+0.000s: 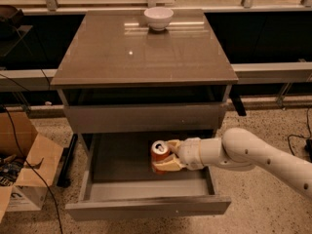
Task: Place coke can into middle drawer
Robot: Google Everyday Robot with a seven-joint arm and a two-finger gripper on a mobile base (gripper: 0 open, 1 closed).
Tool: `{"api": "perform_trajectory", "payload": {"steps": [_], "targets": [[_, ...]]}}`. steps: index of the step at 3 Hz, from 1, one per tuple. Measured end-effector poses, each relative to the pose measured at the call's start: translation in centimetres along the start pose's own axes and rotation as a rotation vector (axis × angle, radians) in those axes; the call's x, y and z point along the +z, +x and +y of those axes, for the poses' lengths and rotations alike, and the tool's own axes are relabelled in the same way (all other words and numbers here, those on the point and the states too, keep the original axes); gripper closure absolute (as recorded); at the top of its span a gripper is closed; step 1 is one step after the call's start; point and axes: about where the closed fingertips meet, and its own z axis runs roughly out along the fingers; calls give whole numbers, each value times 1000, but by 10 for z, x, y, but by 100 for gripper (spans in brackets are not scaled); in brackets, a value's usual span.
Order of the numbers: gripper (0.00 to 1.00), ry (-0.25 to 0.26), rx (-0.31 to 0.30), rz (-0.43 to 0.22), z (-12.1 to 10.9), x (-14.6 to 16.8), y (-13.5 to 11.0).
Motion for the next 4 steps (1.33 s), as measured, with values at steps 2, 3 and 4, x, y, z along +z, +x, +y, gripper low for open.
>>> {"api": "perform_trajectory", "payload": {"steps": [2, 3, 4], "targets": [[100, 20, -15, 13, 2, 28, 9], [100, 53, -4, -8, -9, 50, 30], [100, 45, 1, -27, -22, 63, 59]]}}
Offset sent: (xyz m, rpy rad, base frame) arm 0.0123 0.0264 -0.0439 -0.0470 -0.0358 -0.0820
